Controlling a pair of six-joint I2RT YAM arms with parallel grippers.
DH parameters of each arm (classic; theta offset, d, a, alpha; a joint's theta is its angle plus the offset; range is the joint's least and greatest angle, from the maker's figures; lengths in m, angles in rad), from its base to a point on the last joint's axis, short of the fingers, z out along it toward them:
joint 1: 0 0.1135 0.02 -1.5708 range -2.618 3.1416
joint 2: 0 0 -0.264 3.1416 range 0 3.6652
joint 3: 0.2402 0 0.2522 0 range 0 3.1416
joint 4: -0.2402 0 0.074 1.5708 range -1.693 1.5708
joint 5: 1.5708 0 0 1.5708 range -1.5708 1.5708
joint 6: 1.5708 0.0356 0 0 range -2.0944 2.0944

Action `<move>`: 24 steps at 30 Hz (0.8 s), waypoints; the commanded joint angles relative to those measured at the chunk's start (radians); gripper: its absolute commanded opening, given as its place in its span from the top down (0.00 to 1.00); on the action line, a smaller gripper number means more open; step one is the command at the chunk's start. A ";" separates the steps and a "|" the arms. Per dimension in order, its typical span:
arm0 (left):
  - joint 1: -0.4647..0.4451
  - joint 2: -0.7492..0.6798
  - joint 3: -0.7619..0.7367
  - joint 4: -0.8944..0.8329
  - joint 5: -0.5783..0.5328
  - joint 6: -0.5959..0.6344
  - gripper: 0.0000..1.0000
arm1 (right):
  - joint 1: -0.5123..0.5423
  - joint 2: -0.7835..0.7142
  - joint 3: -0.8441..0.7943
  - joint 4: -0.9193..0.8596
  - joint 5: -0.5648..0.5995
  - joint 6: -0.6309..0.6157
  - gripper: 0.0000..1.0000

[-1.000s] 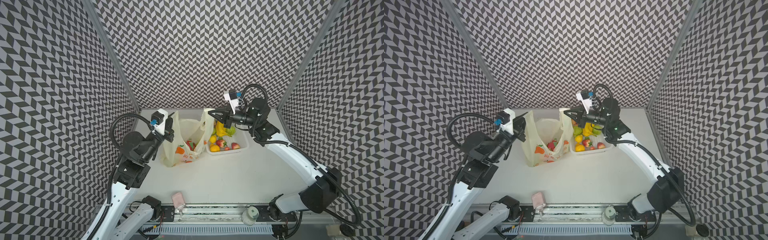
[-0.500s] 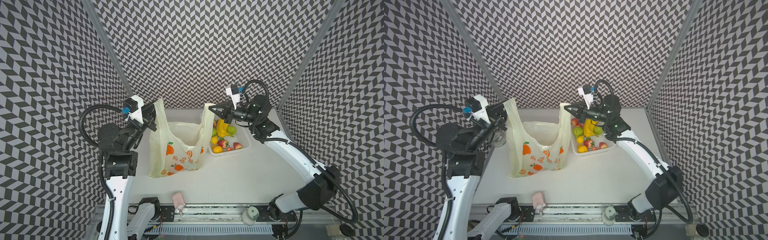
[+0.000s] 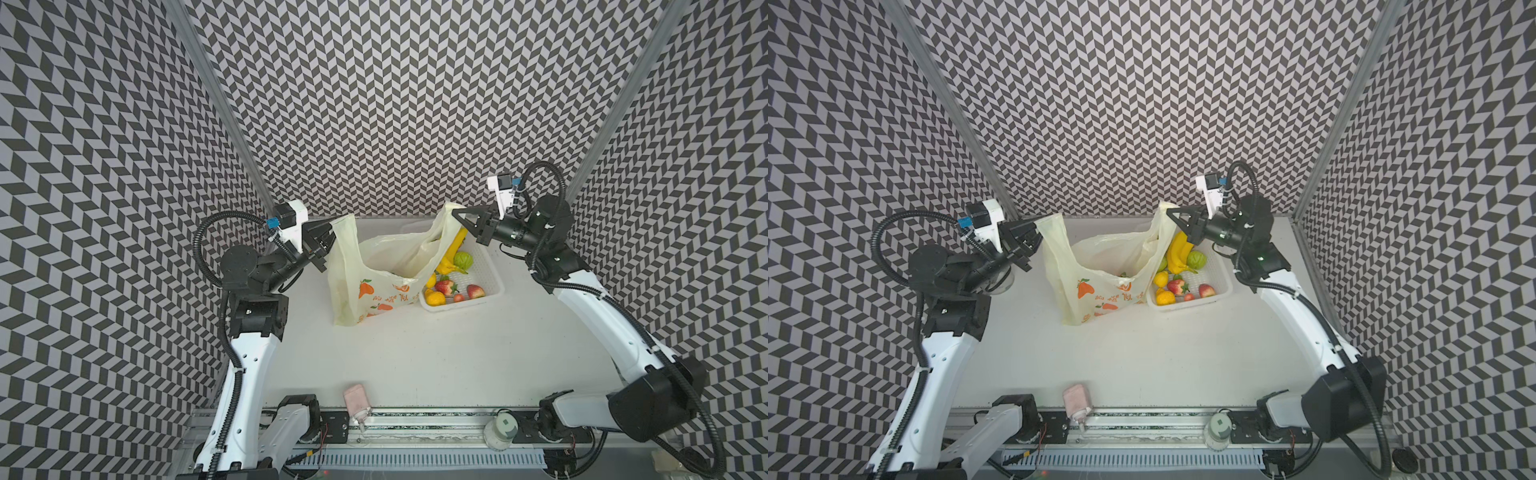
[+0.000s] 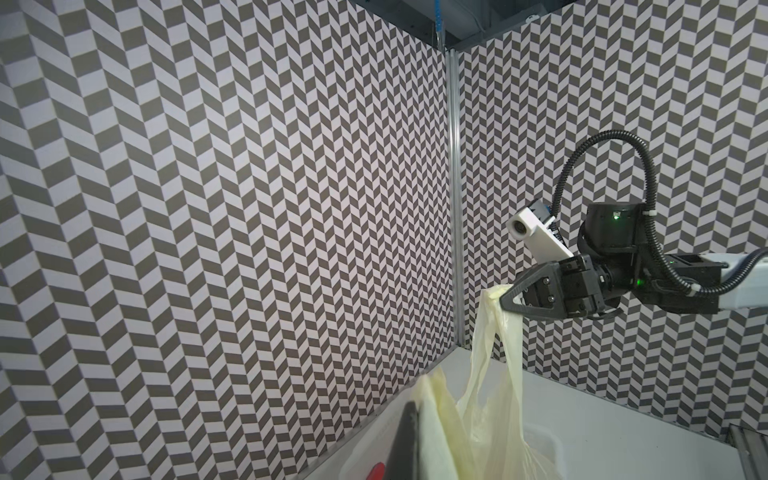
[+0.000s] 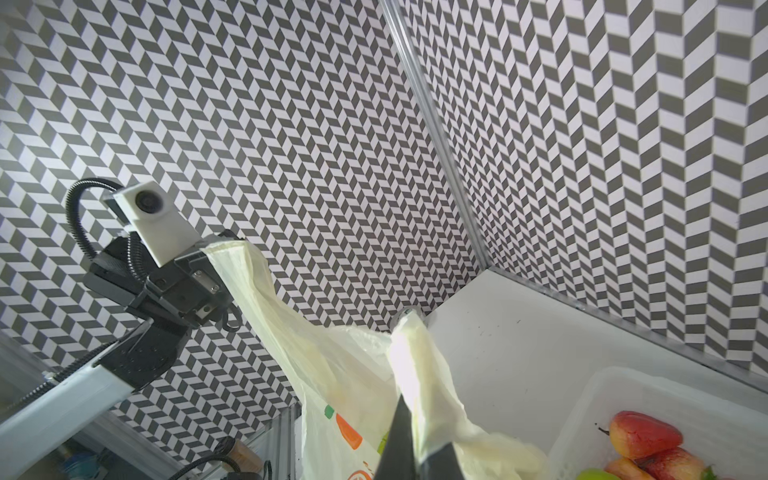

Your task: Place the fake fruits into the plastic bag and tie a complex knot

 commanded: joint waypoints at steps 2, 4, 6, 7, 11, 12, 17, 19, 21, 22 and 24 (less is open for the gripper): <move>-0.058 0.024 0.003 0.125 0.027 -0.031 1.00 | -0.093 -0.091 -0.029 0.018 0.024 -0.002 1.00; -0.091 0.047 0.005 0.132 0.022 -0.028 1.00 | -0.131 -0.111 -0.036 -0.003 0.013 -0.009 1.00; -0.120 0.069 0.000 0.146 0.022 -0.028 1.00 | -0.162 -0.127 -0.035 -0.037 0.008 -0.025 1.00; -0.133 0.080 -0.003 0.156 0.021 -0.029 1.00 | -0.173 -0.135 -0.035 -0.054 0.009 -0.033 1.00; -0.150 0.122 -0.037 0.268 0.074 -0.097 1.00 | -0.192 -0.149 -0.039 -0.106 -0.040 -0.071 1.00; -0.150 0.132 -0.044 0.290 0.083 -0.111 1.00 | -0.192 -0.145 -0.041 -0.114 -0.069 -0.074 1.00; -0.150 0.185 -0.046 0.358 0.141 -0.149 1.00 | -0.192 -0.143 -0.068 -0.175 -0.143 -0.119 0.98; -0.152 0.207 -0.042 0.383 0.163 -0.167 1.00 | -0.195 -0.161 -0.060 -0.226 -0.115 -0.160 0.86; -0.157 0.222 -0.035 0.387 0.178 -0.167 1.00 | -0.203 -0.185 -0.040 -0.284 -0.087 -0.205 0.70; -0.159 0.227 -0.035 0.386 0.181 -0.165 1.00 | -0.207 -0.198 -0.022 -0.325 -0.057 -0.232 0.61; -0.168 0.235 -0.033 0.393 0.182 -0.159 1.00 | -0.212 -0.226 0.020 -0.407 0.021 -0.282 0.45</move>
